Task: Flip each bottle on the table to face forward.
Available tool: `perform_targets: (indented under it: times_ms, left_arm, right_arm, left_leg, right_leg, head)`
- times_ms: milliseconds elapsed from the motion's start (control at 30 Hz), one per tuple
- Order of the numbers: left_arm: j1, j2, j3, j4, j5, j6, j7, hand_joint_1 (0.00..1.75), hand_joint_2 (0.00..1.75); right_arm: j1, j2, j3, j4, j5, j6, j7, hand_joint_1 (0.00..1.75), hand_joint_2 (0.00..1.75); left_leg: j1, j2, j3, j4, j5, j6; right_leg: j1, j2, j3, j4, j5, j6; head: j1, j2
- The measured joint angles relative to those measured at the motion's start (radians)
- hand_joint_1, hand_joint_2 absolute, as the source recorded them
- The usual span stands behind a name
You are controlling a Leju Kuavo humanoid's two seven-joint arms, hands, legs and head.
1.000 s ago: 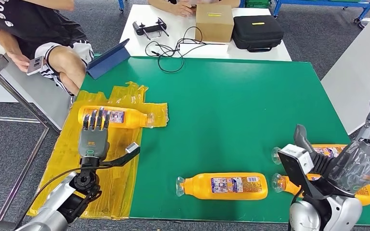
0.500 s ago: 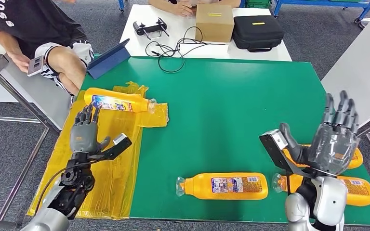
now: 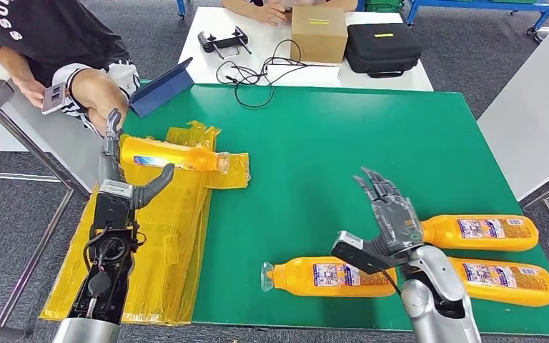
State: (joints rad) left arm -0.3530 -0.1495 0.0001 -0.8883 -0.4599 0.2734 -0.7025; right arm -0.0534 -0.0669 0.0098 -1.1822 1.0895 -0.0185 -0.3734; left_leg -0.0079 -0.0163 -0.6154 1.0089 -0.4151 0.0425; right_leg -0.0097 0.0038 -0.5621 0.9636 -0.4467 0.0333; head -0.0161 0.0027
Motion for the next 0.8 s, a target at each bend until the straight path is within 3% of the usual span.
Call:
perform_targets:
  times_ms: [400,567,700,800]
  left_arm:
    - [0.0,-0.002,-0.029,-0.034,0.013,0.008,-0.001,0.0,1.75]
    - [-0.001,-0.001,-0.034,-0.035,0.048,0.013,-0.001,0.0,1.75]
    - [-0.005,0.001,-0.049,-0.035,0.077,0.016,-0.001,0.0,1.75]
    - [-0.012,0.002,-0.059,-0.034,0.082,0.021,-0.001,0.0,1.75]
  right_arm:
    - [-0.028,-0.043,0.105,0.087,-0.014,0.0,-0.007,0.0,1.75]
    - [-0.032,-0.045,0.152,0.097,-0.072,0.025,-0.069,0.0,1.75]
    - [-0.003,-0.031,0.219,0.064,-0.144,0.052,-0.101,0.0,1.75]
    - [0.047,-0.022,0.259,0.003,-0.152,0.072,-0.071,0.0,1.75]
  left_leg:
    - [-0.001,-0.001,-0.001,0.0,0.0,0.0]
    - [0.0,0.0,-0.001,0.0,0.0,0.0]
    - [0.0,-0.001,0.0,0.0,0.0,0.0]
    - [0.0,-0.001,-0.001,0.0,0.0,0.0]
  right_leg:
    - [-0.001,-0.001,0.0,0.0,0.0,0.0]
    - [-0.001,-0.001,0.0,0.0,0.0,0.0]
    - [0.0,-0.001,0.0,0.0,0.0,0.0]
    - [0.0,-0.001,0.0,0.0,0.0,0.0]
  head:
    - [0.0,0.0]
    - [0.0,0.0]
    - [0.0,0.0]
    - [0.0,0.0]
